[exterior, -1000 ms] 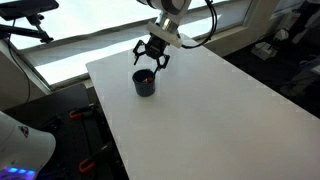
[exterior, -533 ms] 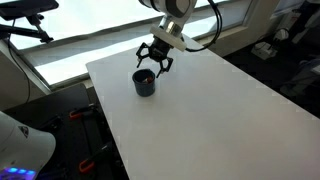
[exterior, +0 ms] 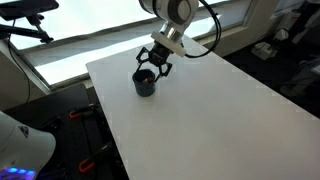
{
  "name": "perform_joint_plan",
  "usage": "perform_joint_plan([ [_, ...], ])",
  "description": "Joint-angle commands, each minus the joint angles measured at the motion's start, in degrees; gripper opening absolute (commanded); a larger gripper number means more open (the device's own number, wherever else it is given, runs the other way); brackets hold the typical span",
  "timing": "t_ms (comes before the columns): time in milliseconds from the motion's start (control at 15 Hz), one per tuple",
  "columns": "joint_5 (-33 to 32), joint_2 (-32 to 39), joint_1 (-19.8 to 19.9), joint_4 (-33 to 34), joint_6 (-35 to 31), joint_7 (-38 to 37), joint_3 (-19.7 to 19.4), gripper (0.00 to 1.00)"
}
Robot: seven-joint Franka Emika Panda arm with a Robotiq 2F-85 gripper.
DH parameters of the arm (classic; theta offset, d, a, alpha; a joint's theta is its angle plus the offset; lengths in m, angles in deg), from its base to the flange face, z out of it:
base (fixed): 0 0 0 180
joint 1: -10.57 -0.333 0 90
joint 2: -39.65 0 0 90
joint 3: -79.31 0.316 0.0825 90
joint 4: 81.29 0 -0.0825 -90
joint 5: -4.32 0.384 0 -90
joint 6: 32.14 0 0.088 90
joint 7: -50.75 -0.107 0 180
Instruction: Put the marker on the table
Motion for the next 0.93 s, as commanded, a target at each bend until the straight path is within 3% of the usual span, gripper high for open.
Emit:
perform_joint_plan([
  [0,-0.2,1.3,-0.1,2.4,2.5,-1.3,-0.2,0.71],
  [67,-0.1,1.6,-0.1,2.8,2.7,-1.5,-0.3,0.68],
  [667,0.6,3.0,1.3,4.5,3.3,-1.9,-0.7,0.01],
  [867,0.5,3.4,1.4,4.9,3.6,-2.1,-0.8,0.03],
])
